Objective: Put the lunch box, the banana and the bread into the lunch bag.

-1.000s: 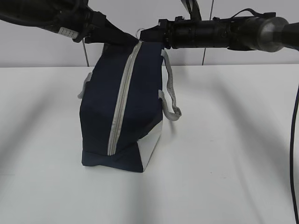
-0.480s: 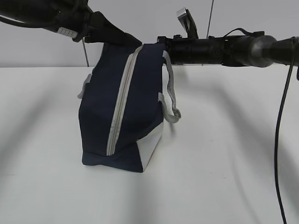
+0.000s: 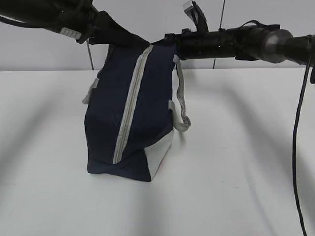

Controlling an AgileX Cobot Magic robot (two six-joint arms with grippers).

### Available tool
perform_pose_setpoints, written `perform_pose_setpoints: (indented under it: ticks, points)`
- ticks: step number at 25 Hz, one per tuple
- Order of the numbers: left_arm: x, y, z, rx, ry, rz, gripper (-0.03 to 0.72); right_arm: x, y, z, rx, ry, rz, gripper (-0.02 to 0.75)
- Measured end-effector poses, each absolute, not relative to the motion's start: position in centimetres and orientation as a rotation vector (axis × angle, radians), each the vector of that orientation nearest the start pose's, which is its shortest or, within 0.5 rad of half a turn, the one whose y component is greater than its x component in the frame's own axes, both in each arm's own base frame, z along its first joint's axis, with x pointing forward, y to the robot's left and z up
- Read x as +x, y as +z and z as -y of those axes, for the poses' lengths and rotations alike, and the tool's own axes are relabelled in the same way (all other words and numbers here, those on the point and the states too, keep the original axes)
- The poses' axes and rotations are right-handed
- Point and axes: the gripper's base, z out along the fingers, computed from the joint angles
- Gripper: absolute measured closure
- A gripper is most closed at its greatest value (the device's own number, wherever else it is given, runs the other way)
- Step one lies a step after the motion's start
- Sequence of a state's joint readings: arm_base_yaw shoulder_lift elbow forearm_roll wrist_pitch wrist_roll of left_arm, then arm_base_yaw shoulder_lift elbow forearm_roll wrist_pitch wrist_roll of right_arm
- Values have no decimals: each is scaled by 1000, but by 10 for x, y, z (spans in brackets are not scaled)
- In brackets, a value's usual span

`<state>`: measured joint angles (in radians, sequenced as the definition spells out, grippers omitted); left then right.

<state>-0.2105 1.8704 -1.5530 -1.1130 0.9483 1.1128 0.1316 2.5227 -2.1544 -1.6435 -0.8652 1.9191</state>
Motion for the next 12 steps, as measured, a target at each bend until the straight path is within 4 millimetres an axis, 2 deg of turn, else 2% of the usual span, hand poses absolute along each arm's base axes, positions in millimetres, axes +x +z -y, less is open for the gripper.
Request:
perform_pose_setpoints:
  ticks: [1,4,6,9,12]
  points:
    - [390,302,152,868,-932,-2044,636,543,191,-140,-498,1059,-1887,605]
    - [392,303,151,825,-921,-2060,535,546,209,-136,-536,991,-1912,392]
    - [392,304,148,806,-888,-2083,442,546,219,-135,-543,974,-1922,307]
    - [393,304,142,760,-844,-2134,351,541,242,-134,-567,966,-1898,263]
    - [398,302,127,666,-803,-2206,328,532,271,-134,-598,965,-1855,254]
